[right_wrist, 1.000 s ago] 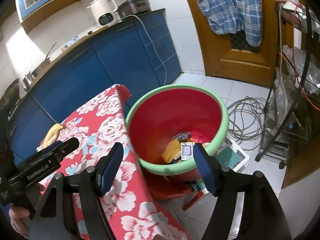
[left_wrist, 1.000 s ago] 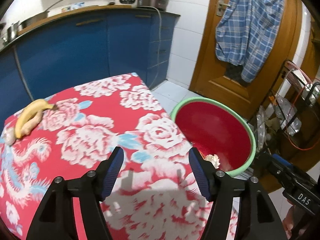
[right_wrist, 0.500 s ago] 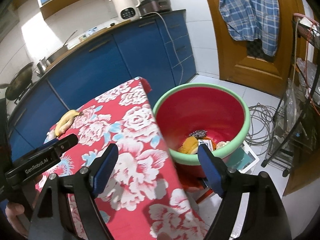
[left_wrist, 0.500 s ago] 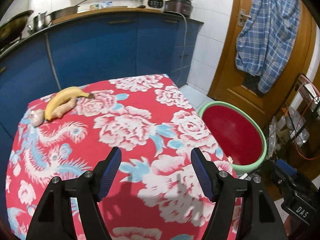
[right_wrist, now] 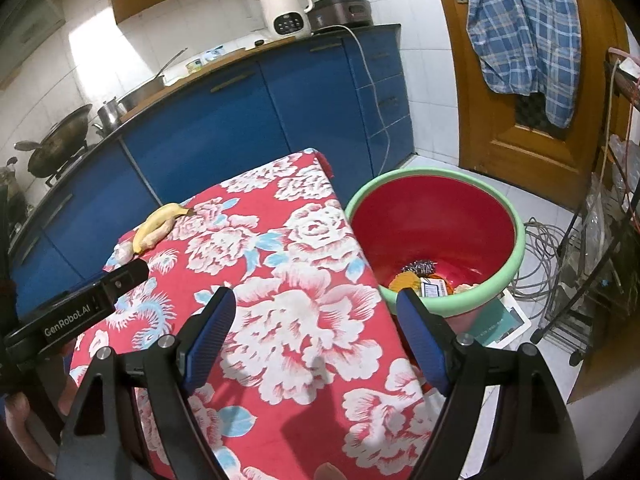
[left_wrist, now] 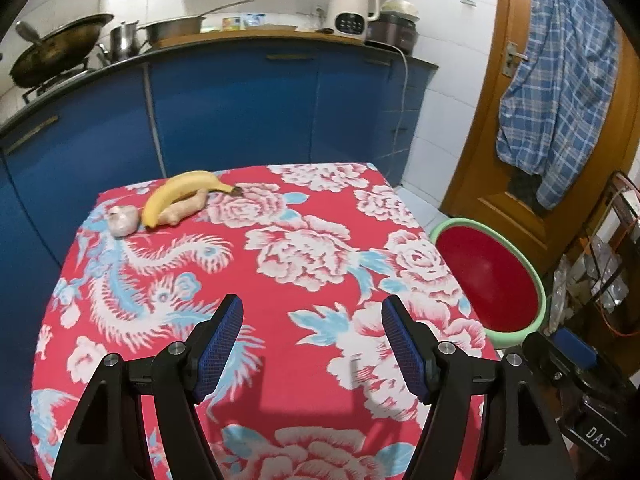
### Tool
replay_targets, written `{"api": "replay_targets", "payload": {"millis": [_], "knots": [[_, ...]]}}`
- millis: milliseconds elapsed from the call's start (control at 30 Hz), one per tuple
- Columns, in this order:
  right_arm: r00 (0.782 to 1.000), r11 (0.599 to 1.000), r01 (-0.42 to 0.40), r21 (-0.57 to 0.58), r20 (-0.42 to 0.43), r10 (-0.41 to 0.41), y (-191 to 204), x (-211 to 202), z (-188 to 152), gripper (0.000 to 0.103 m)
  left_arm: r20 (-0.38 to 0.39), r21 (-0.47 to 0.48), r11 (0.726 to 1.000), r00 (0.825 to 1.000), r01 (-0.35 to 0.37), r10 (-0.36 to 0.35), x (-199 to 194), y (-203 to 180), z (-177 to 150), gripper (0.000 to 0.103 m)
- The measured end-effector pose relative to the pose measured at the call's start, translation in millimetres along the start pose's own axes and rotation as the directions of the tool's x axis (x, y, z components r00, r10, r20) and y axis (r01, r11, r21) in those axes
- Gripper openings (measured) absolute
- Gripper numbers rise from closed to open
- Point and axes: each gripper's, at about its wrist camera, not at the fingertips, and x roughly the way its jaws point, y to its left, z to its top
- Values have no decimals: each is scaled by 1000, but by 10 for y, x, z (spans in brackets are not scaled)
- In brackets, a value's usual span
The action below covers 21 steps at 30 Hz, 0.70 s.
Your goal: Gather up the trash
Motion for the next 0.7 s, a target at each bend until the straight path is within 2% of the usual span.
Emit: {"api": "replay_targets", "payload": {"millis": [700], "knots": [[1000,999,-24,-47,10,24,219,-107,-60,82,45,-30,999,998,-37,38,-222,193,-61,73]]}}
